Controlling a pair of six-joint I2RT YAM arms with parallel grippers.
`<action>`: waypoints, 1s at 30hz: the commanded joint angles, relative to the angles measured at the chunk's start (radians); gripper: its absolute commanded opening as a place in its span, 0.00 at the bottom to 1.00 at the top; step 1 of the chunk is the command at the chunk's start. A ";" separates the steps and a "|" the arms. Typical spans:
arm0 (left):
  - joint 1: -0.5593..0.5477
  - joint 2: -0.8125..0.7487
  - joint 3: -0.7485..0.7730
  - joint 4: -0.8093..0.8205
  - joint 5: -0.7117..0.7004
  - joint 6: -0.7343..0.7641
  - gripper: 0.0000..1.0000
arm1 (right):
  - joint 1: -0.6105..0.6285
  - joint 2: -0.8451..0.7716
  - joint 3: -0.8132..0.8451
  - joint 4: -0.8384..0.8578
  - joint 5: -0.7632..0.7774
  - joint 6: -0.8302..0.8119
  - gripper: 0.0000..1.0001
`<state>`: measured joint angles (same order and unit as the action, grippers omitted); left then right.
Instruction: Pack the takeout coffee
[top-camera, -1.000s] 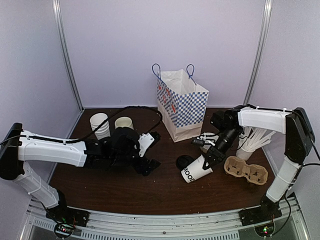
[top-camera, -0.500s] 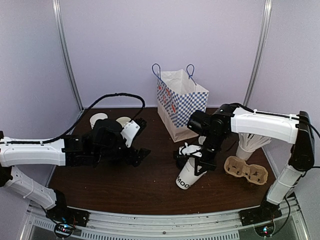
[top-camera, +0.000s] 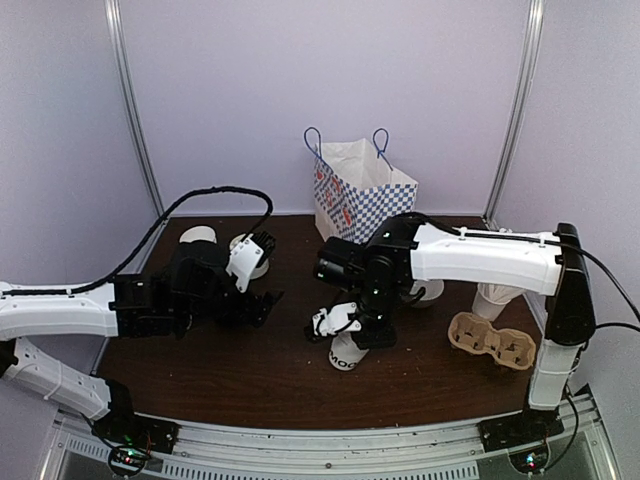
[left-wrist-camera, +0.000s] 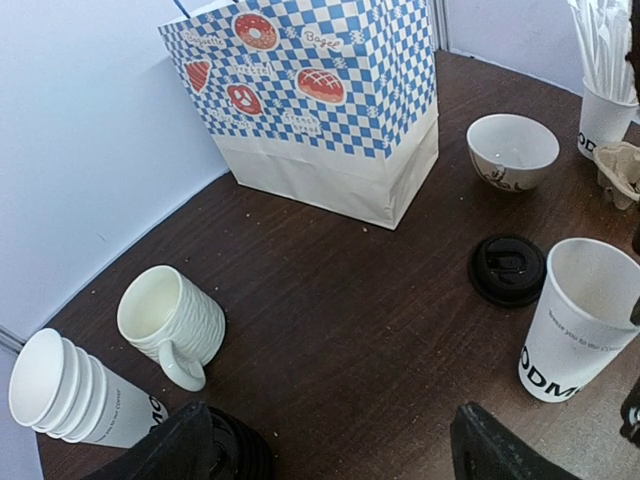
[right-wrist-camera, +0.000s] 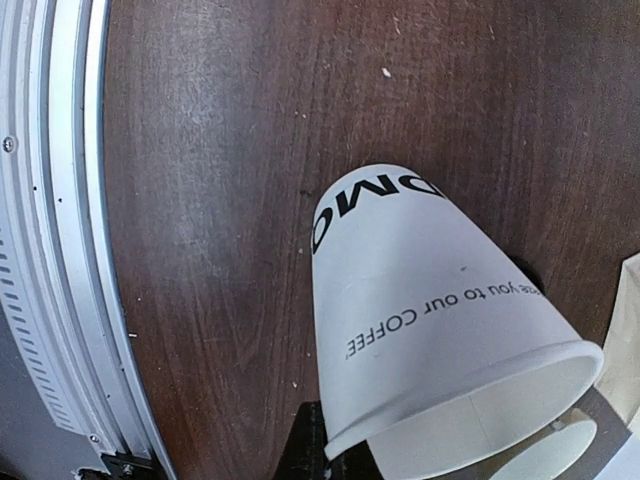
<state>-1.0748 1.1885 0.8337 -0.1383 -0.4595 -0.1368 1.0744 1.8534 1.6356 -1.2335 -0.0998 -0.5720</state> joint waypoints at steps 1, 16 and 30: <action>0.001 -0.036 -0.028 0.040 -0.060 0.022 0.87 | 0.060 0.056 0.082 -0.043 0.114 -0.035 0.00; 0.007 -0.041 -0.064 0.064 -0.067 0.029 0.89 | 0.110 0.117 0.143 -0.094 0.134 -0.073 0.24; 0.016 -0.013 -0.035 0.062 -0.046 0.047 0.89 | 0.067 -0.063 0.161 -0.149 -0.018 -0.081 0.39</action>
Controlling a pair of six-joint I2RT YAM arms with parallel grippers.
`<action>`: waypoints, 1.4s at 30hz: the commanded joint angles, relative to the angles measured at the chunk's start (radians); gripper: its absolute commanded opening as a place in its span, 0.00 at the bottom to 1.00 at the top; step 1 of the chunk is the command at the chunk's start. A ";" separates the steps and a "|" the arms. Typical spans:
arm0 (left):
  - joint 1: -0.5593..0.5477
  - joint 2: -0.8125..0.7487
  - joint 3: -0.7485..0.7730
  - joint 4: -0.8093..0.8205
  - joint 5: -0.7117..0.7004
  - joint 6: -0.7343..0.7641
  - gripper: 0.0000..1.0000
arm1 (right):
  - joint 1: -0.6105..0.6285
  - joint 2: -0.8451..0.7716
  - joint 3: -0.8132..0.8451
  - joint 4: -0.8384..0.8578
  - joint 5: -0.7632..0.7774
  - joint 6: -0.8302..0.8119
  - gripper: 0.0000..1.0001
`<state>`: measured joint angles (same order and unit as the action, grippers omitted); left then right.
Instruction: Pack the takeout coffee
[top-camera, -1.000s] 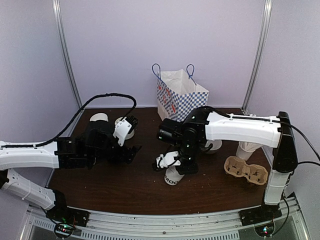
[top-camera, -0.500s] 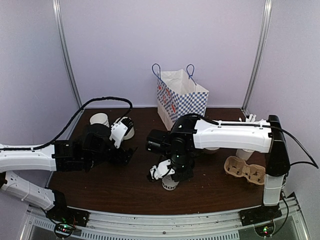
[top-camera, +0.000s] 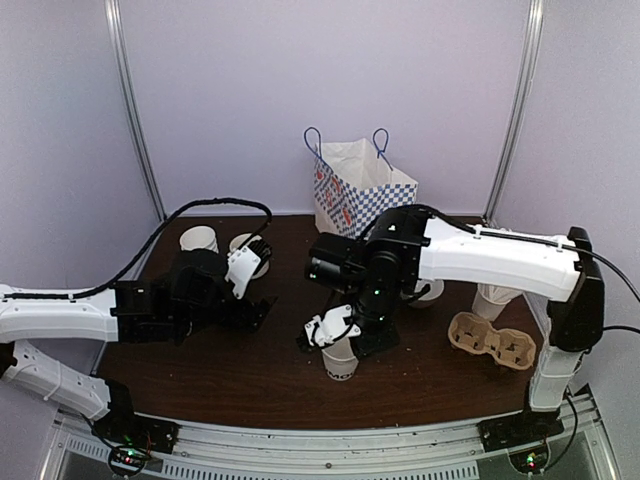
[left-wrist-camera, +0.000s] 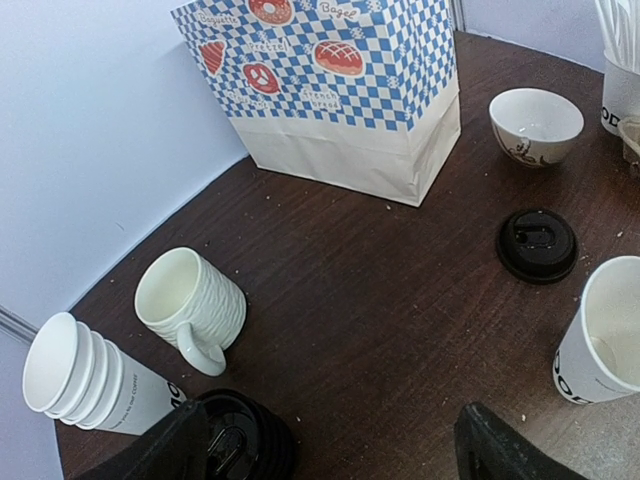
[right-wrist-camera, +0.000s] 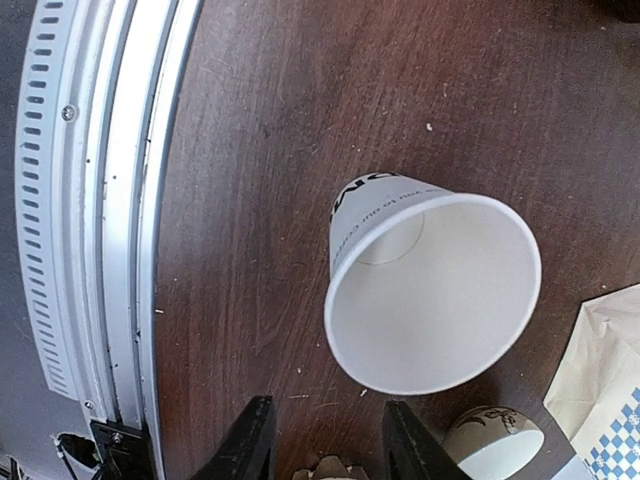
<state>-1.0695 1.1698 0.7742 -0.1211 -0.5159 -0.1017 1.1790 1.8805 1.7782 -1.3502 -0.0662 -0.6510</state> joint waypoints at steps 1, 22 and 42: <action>0.013 0.006 0.025 0.043 0.014 0.008 0.90 | -0.068 -0.107 0.019 -0.029 -0.074 0.001 0.39; 0.036 0.079 0.083 -0.008 0.081 -0.047 0.92 | -0.490 0.111 -0.142 0.346 -0.229 0.071 1.00; 0.037 0.130 0.109 -0.009 0.103 -0.063 0.92 | -0.427 0.216 -0.183 0.402 -0.150 0.098 0.97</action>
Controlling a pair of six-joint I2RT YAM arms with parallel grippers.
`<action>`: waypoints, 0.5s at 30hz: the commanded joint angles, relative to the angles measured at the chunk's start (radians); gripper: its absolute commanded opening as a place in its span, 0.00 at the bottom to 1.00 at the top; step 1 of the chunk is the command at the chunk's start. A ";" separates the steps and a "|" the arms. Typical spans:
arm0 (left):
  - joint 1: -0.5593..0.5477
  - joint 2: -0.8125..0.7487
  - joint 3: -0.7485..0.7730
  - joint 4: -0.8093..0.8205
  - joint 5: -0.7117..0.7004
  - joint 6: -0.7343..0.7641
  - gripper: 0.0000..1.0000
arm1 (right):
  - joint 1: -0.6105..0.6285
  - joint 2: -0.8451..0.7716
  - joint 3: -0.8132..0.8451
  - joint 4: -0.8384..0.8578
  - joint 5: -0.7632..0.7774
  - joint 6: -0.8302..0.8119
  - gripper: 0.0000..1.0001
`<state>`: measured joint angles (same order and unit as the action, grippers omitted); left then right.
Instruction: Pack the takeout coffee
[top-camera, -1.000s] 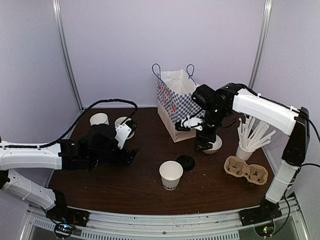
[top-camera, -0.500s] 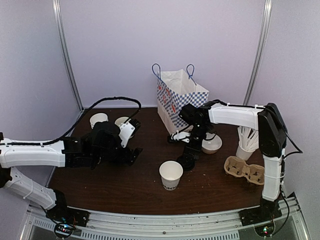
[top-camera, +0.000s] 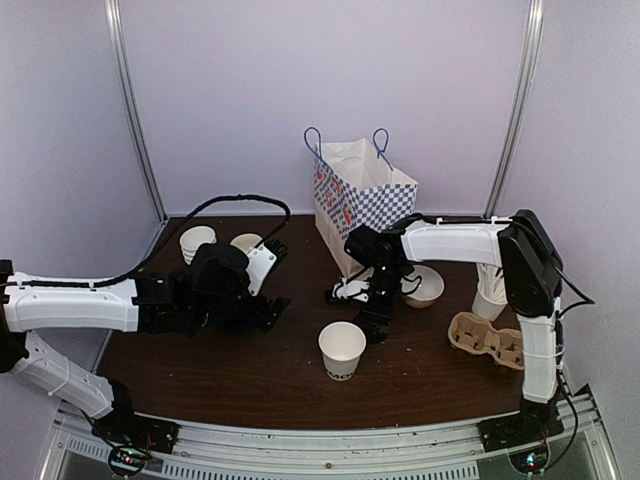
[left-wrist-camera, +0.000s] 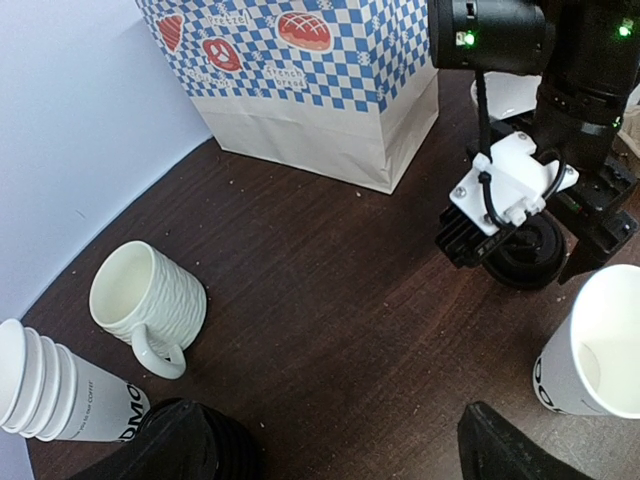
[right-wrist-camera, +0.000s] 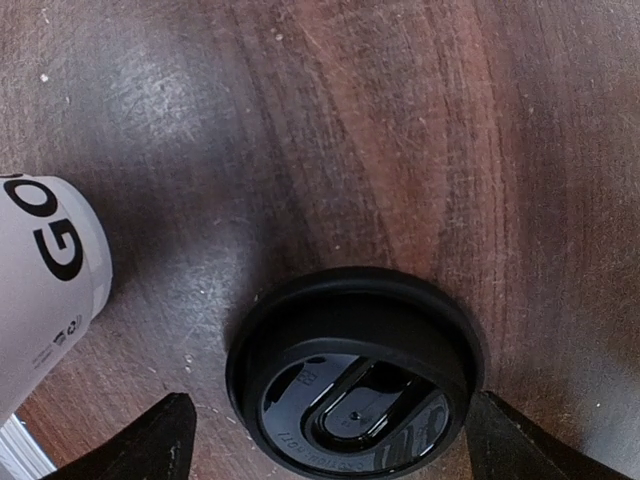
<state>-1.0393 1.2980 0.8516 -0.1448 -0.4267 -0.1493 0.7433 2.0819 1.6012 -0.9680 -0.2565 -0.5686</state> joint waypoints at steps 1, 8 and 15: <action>0.007 0.000 0.031 0.015 0.013 -0.016 0.92 | 0.008 0.019 -0.004 0.022 0.049 0.018 0.96; 0.007 -0.003 0.024 0.014 0.013 -0.019 0.92 | 0.010 0.040 0.004 0.011 0.042 0.022 0.89; 0.008 -0.004 0.024 0.015 0.015 -0.016 0.92 | 0.010 0.026 -0.002 0.012 0.061 0.028 0.81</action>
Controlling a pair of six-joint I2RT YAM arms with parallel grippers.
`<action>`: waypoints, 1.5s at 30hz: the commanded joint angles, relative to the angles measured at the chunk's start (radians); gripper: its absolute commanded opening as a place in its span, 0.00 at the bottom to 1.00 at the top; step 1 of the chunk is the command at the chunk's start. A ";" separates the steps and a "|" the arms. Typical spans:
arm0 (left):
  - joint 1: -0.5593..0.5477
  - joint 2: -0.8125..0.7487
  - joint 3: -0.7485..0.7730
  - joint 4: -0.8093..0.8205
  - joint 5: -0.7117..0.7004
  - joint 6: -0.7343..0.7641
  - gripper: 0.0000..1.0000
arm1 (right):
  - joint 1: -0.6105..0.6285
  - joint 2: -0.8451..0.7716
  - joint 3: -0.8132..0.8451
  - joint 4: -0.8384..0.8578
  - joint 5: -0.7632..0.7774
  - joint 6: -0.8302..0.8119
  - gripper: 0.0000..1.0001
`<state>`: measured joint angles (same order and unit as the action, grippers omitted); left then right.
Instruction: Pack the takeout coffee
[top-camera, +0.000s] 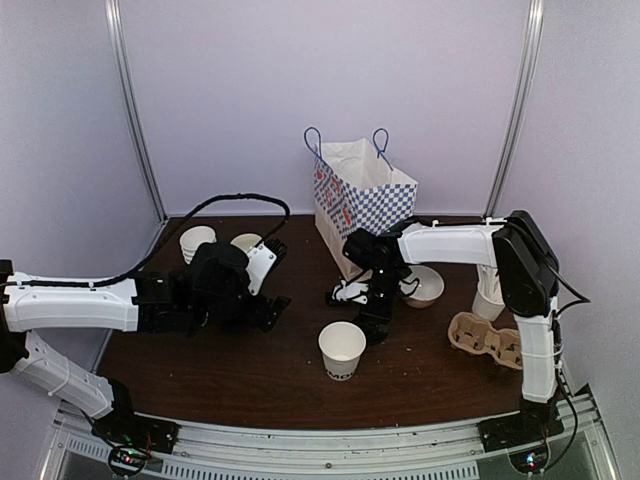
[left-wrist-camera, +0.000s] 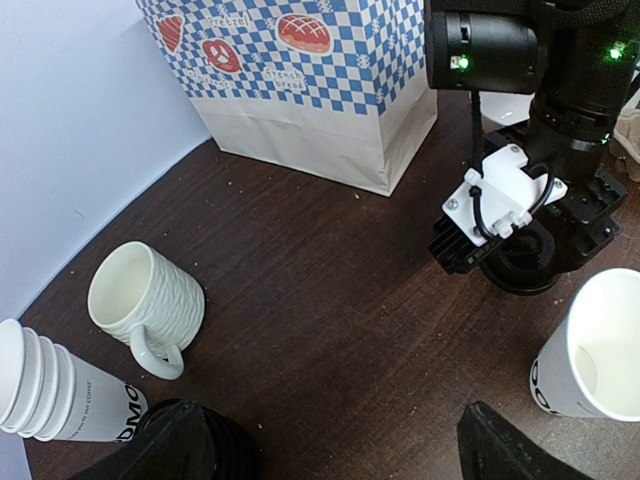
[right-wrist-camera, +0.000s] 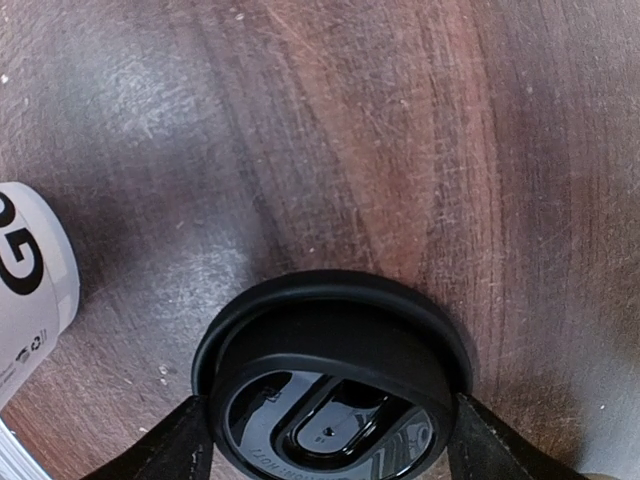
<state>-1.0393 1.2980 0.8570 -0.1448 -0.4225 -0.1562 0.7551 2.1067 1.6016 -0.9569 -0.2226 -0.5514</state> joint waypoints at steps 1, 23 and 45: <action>0.007 -0.005 0.019 0.016 0.010 -0.007 0.92 | -0.001 -0.008 -0.002 0.000 0.032 0.015 0.80; 0.022 0.019 0.012 0.076 0.006 -0.055 0.92 | 0.147 -0.348 0.072 -0.242 -0.063 -0.007 0.72; 0.057 -0.155 -0.155 0.093 -0.123 -0.142 0.92 | 0.253 -0.123 0.317 -0.377 -0.002 -0.022 0.72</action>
<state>-0.9936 1.1652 0.7189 -0.0986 -0.5243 -0.2790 0.9878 1.9701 1.8900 -1.3025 -0.2638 -0.5587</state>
